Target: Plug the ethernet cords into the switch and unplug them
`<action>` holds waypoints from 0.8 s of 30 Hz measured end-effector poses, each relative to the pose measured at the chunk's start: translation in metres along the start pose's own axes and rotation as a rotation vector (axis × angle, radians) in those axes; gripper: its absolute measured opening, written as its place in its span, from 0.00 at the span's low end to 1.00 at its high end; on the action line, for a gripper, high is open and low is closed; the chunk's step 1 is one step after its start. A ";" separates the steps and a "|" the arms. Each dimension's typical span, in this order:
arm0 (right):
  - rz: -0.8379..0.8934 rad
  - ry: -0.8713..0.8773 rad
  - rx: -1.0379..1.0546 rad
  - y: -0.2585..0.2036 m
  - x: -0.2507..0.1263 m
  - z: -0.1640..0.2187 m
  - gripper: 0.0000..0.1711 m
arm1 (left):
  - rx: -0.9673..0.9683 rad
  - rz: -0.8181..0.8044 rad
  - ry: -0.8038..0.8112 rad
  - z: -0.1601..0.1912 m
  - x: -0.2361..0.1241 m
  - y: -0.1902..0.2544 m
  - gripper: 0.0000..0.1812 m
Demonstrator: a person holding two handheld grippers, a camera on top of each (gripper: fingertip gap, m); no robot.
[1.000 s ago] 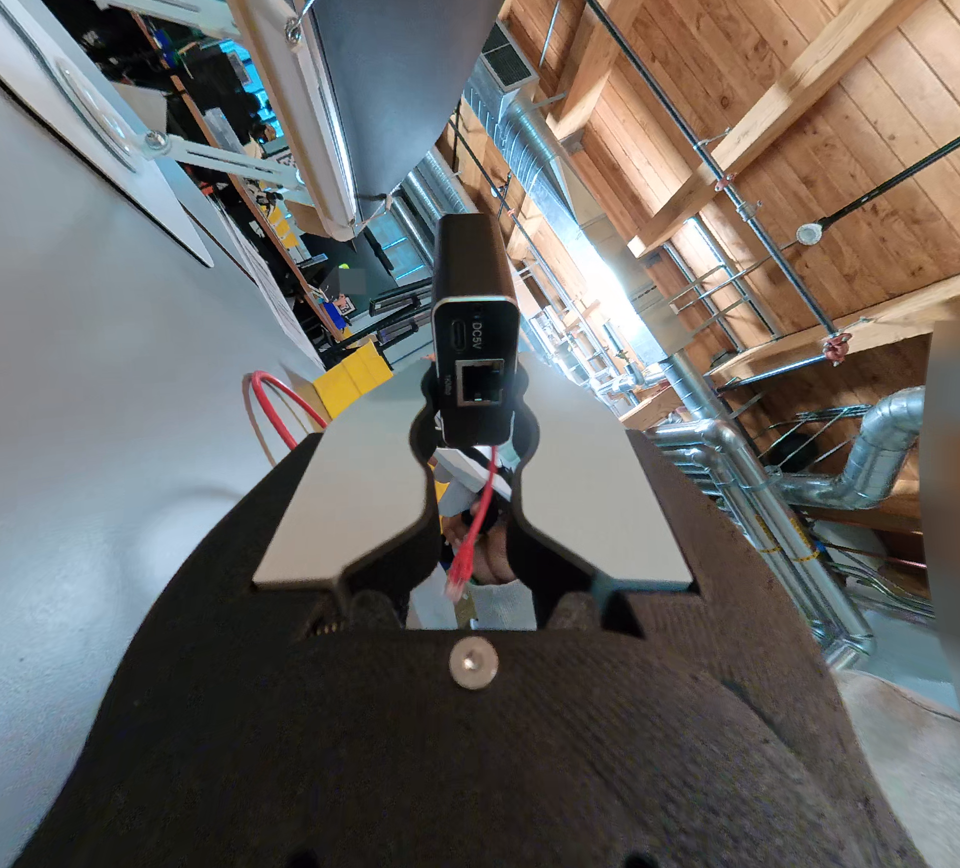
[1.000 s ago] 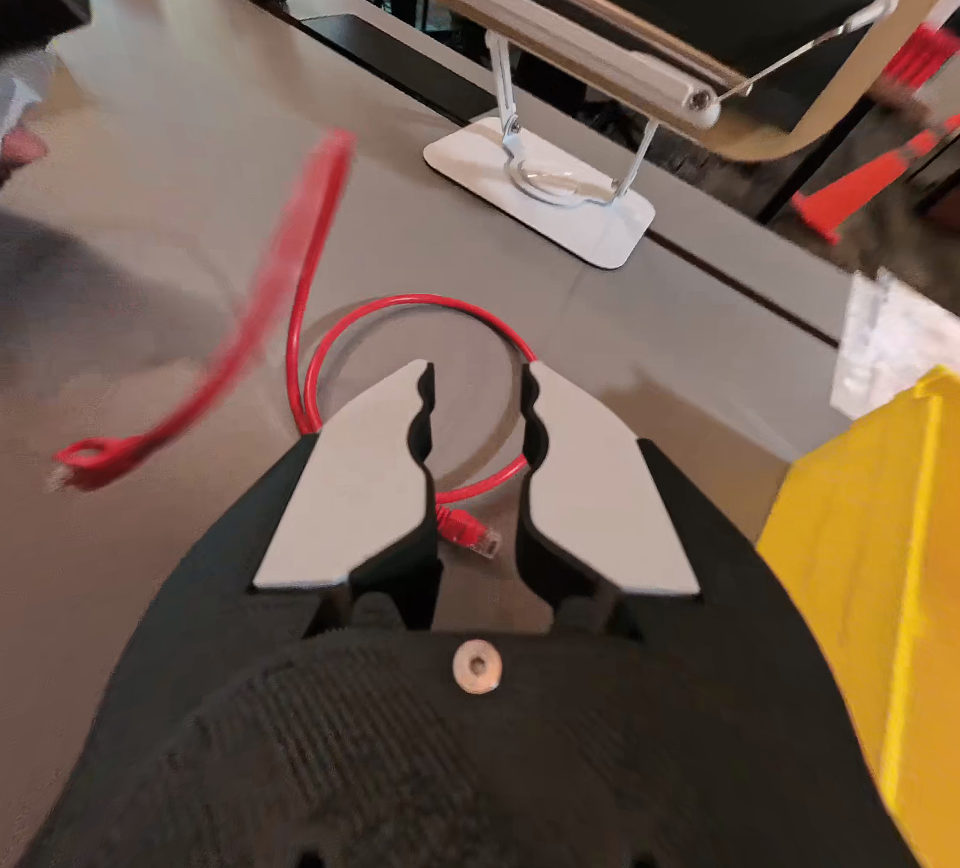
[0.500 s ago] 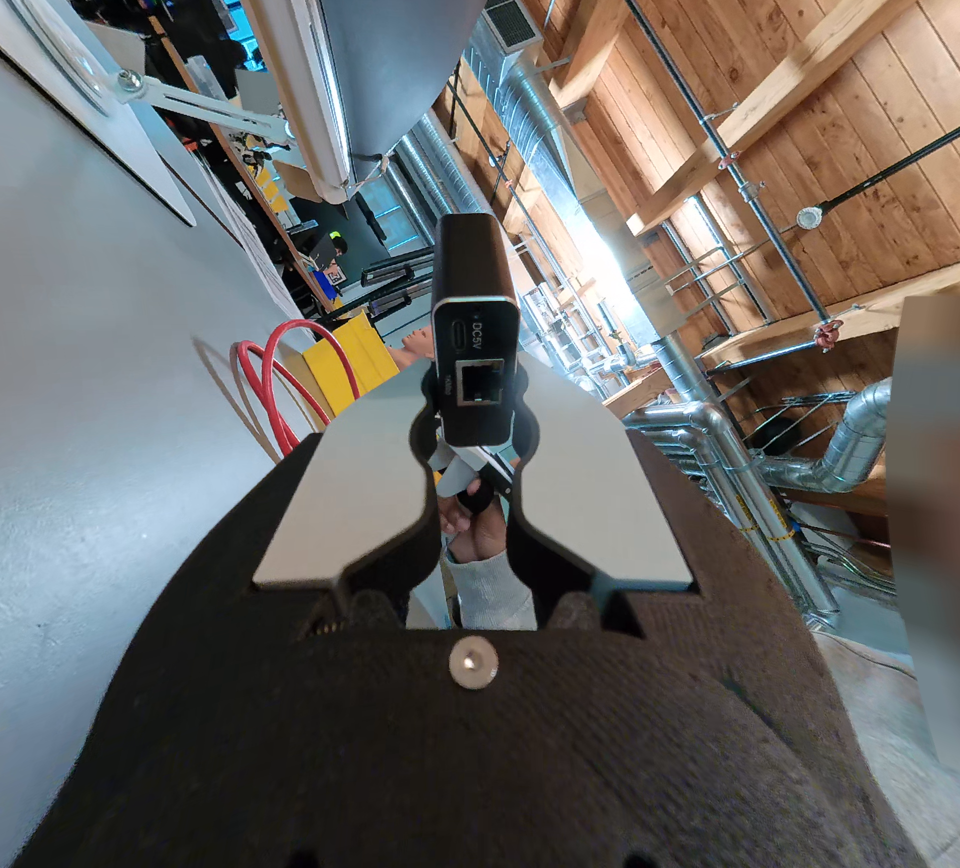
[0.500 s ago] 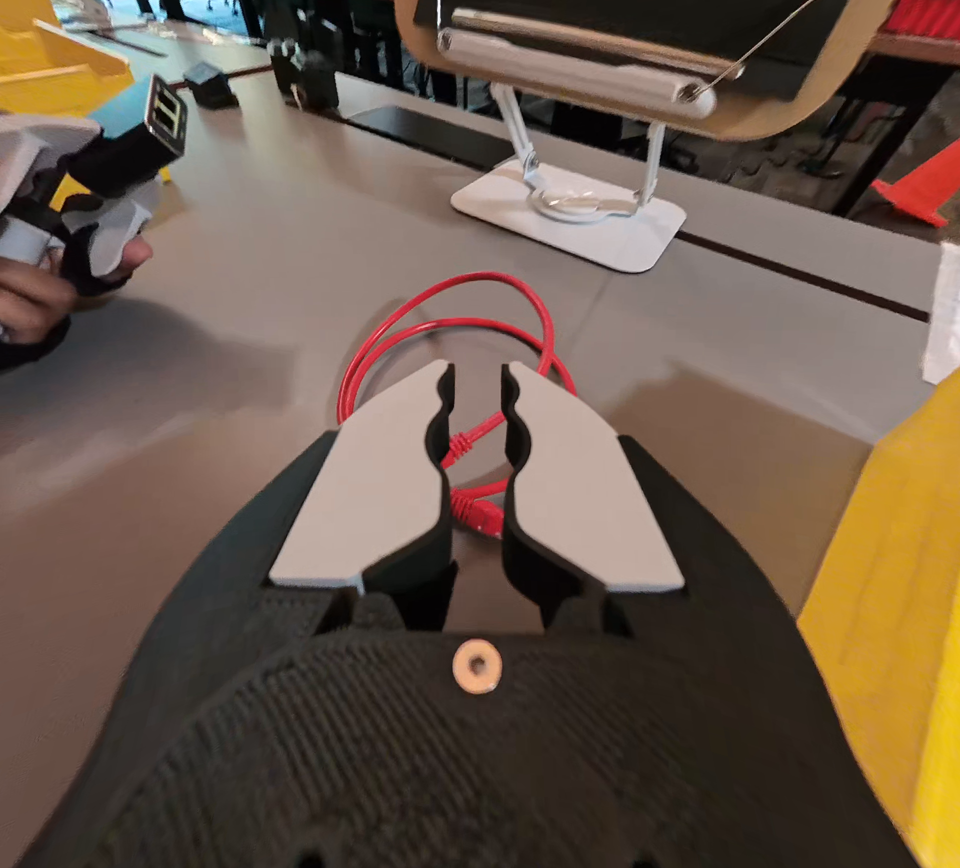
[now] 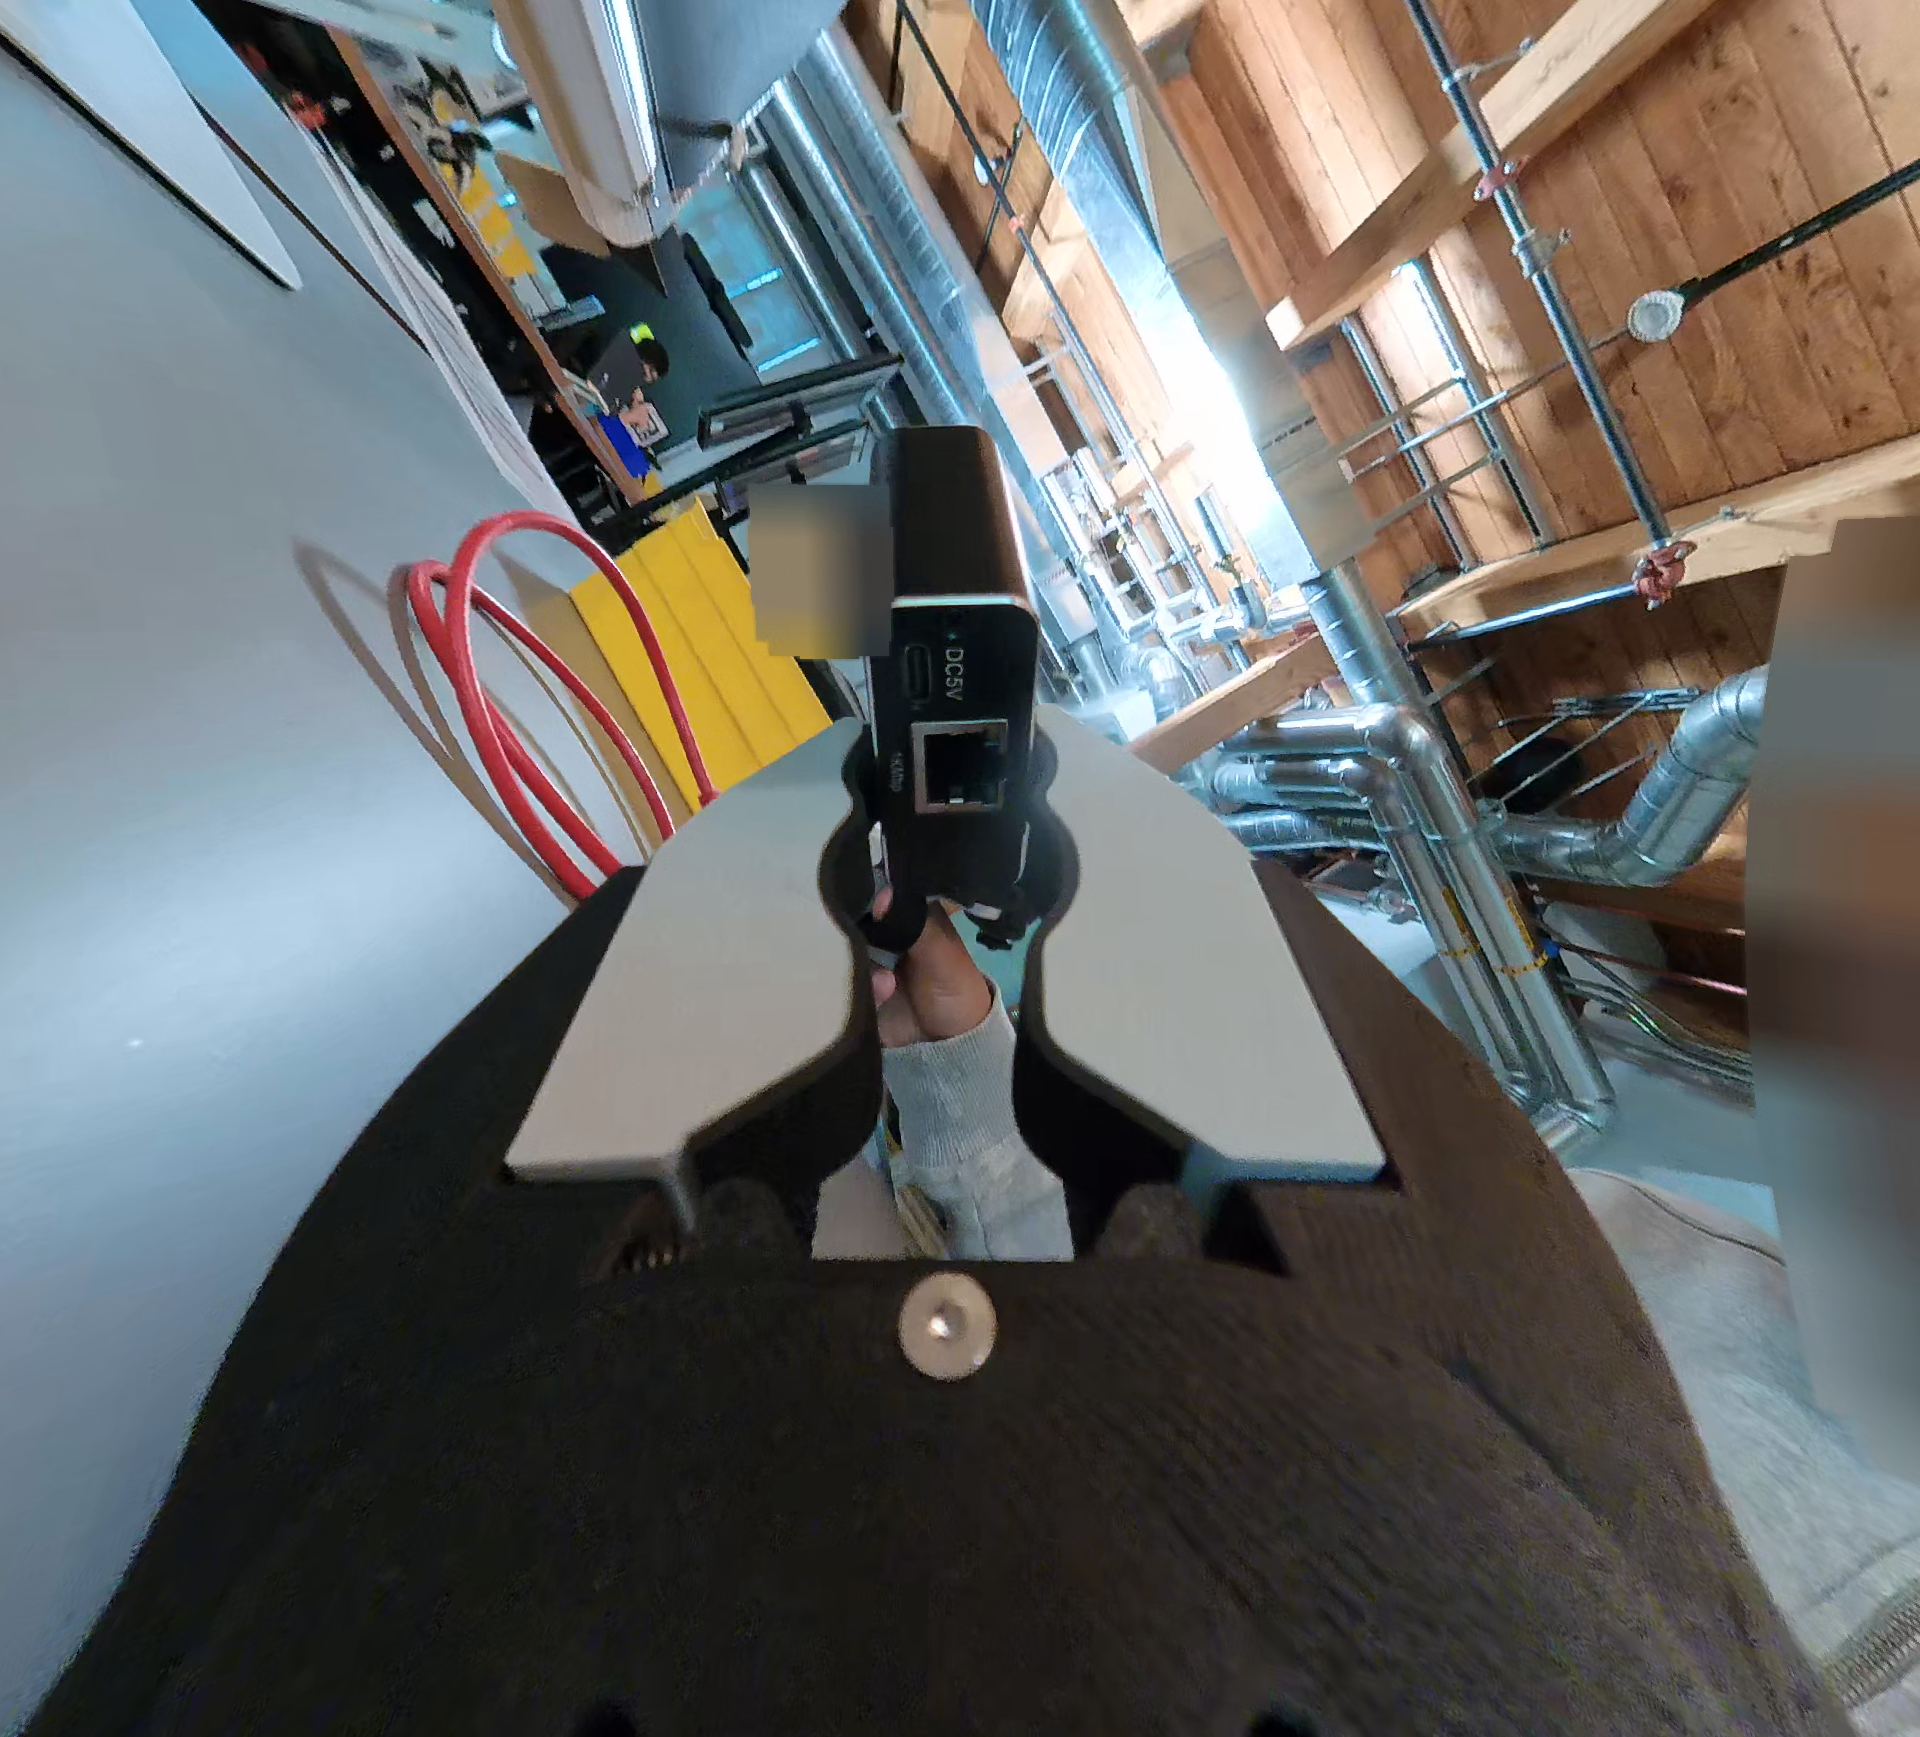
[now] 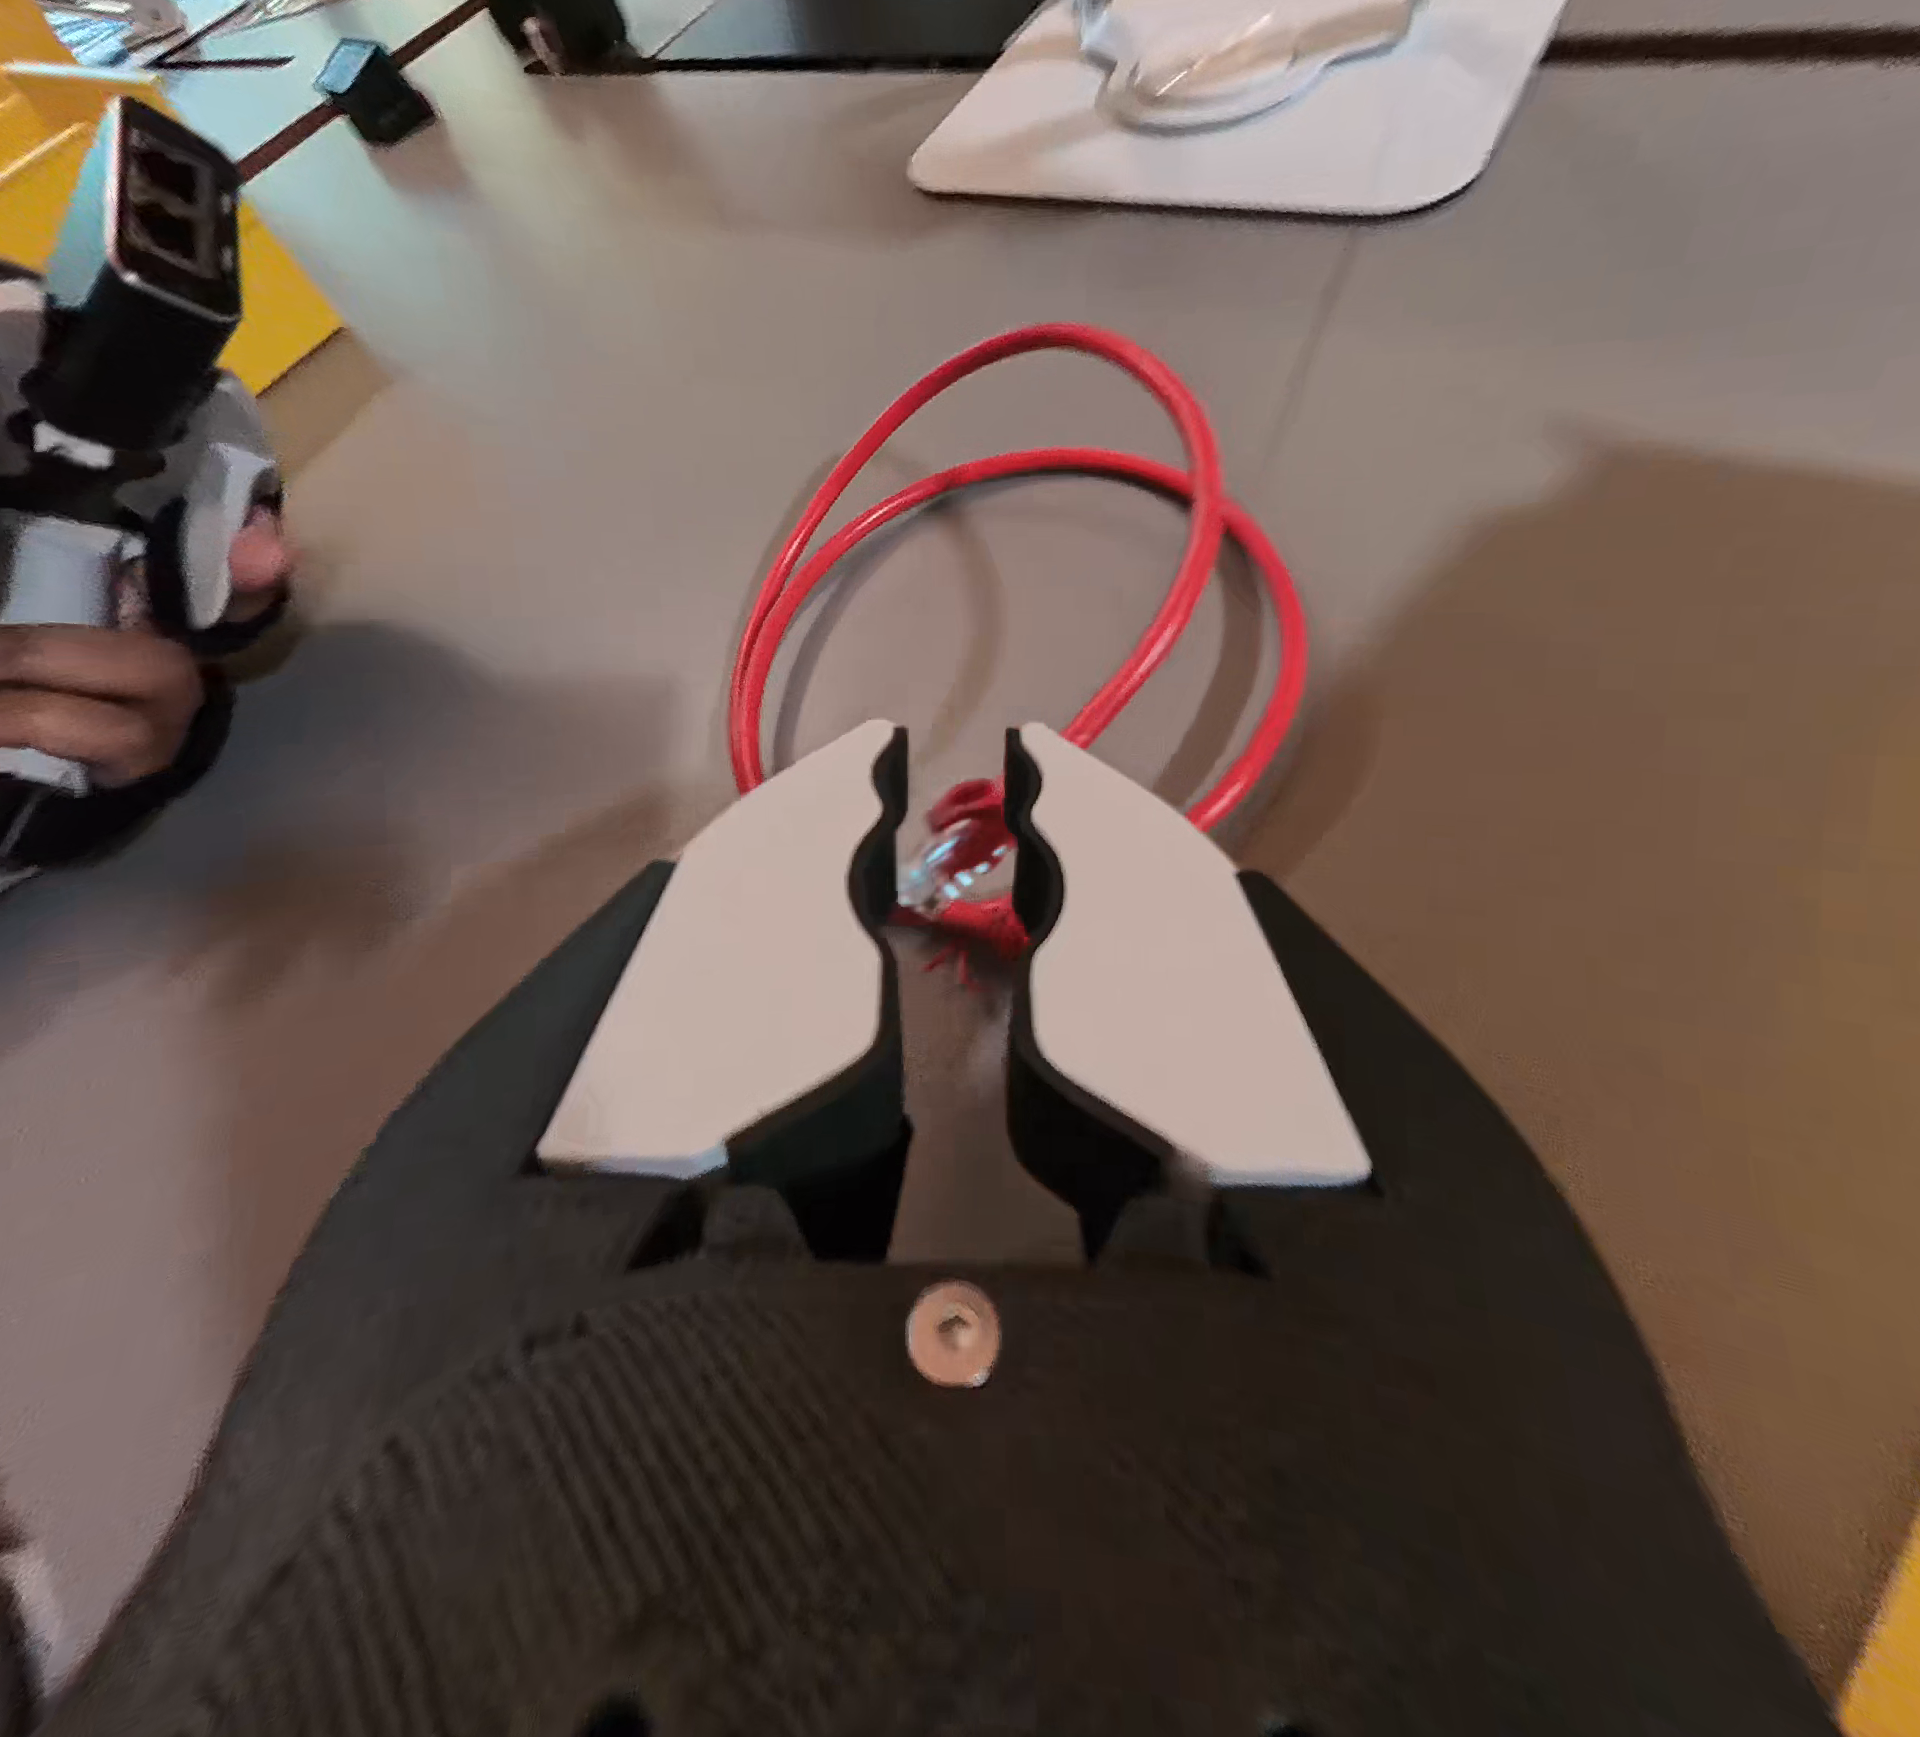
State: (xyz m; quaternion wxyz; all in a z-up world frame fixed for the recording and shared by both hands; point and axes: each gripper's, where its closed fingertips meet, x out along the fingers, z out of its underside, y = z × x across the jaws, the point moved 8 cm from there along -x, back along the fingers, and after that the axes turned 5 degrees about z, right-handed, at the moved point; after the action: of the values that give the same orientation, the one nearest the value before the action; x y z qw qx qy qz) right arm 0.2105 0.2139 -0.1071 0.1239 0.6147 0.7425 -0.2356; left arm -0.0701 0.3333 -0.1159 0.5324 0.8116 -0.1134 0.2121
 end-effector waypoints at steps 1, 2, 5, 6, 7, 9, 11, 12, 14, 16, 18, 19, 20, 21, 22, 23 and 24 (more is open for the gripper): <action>-0.050 -0.023 -0.008 -0.005 0.001 0.002 0.11 | -0.009 0.004 -0.016 0.002 0.002 0.000 0.13; -0.115 -0.042 -0.023 -0.012 0.002 0.004 0.11 | -0.017 0.008 -0.032 0.004 0.003 -0.001 0.13; -0.220 0.020 -0.083 -0.026 -0.004 -0.003 0.10 | -0.030 0.018 -0.068 0.008 0.006 0.000 0.13; -0.206 0.070 -0.101 -0.026 -0.009 -0.008 0.10 | -0.031 0.021 -0.080 0.009 0.007 0.000 0.13; -0.172 0.122 -0.111 -0.022 -0.014 -0.013 0.10 | -0.034 0.025 -0.093 0.010 0.007 0.000 0.13; -0.074 0.210 -0.097 -0.008 -0.024 -0.021 0.10 | -0.036 0.029 -0.110 0.012 0.009 0.000 0.13; 0.003 0.234 -0.036 0.007 -0.028 -0.022 0.12 | -0.041 0.029 -0.122 0.014 0.010 0.000 0.13; 0.018 0.219 0.005 0.013 -0.027 -0.021 0.14 | -0.047 0.031 -0.130 0.015 0.011 -0.001 0.13; 0.018 0.166 0.086 0.020 -0.020 -0.015 0.19 | -0.054 0.030 -0.144 0.017 0.012 -0.001 0.14; 0.021 0.102 0.138 0.023 -0.010 -0.009 0.21 | -0.053 0.027 -0.164 0.019 0.014 -0.002 0.13; 0.040 0.034 0.156 0.025 -0.001 -0.004 0.22 | -0.044 0.020 -0.186 0.022 0.016 -0.002 0.13; 0.047 0.002 0.159 0.026 0.002 -0.002 0.22 | -0.040 0.017 -0.196 0.023 0.016 -0.002 0.13; 0.052 -0.028 0.160 0.026 0.005 0.001 0.22 | -0.038 0.015 -0.205 0.024 0.017 -0.002 0.13; 0.052 -0.058 0.162 0.026 0.007 0.003 0.22 | -0.037 0.015 -0.210 0.024 0.018 -0.002 0.13; 0.035 -0.083 0.163 0.024 0.008 0.005 0.21 | -0.038 0.016 -0.214 0.025 0.018 -0.002 0.13; 0.002 -0.098 0.163 0.021 0.008 0.006 0.18 | -0.040 0.017 -0.216 0.025 0.018 -0.002 0.13; -0.050 -0.105 0.163 0.017 0.007 0.006 0.13 | -0.041 0.017 -0.215 0.026 0.018 -0.002 0.13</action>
State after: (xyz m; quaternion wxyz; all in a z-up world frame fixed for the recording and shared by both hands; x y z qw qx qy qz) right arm 0.2248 0.2186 -0.1191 0.1065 0.5909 0.7284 -0.3301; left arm -0.0475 0.3113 -0.1175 0.5318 0.8176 -0.1813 0.1259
